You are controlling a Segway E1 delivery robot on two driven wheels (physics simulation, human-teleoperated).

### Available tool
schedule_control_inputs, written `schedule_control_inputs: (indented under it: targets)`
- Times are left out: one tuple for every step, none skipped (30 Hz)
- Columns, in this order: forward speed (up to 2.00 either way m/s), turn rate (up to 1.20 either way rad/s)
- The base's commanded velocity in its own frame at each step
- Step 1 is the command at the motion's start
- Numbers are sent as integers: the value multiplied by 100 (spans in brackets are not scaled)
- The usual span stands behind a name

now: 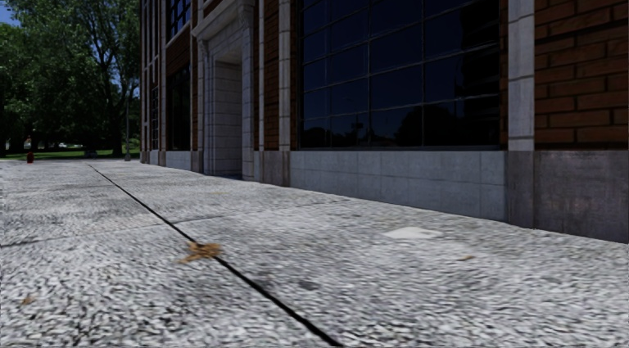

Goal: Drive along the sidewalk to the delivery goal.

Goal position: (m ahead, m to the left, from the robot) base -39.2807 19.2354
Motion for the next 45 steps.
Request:
schedule_control_inputs:
  targets:
    - [200, 48]
    - [200, 48]
    - [200, 48]
    - [200, 48]
    - [200, 48]
    - [200, 48]
    - [200, 48]
    - [200, 48]
    - [200, 48]
    - [200, 48]
    - [200, 48]
    - [200, 48]
    - [200, 48]
    - [200, 48]
    - [200, 48]
    - [200, 48]
    - [200, 48]
    - [200, 48]
    - [200, 48]
    - [200, 48]
    - [200, 48]
    - [200, 48]
    - [200, 48]
    - [200, 48]
    - [200, 48]
    - [200, 48]
    - [200, 48]
    - [200, 48]
    - [200, 48]
    - [200, 48]
    - [200, 48]
    - [200, 48]
    - [200, 48]
    - [200, 48]
    - [200, 48]
    - [200, 48]
    - [200, 48]
    - [200, 48]
    - [200, 48]
    - [200, 48]
    - [200, 48]
    - [200, 48]
    - [200, 48]
    - [200, 48]
    - [200, 48]
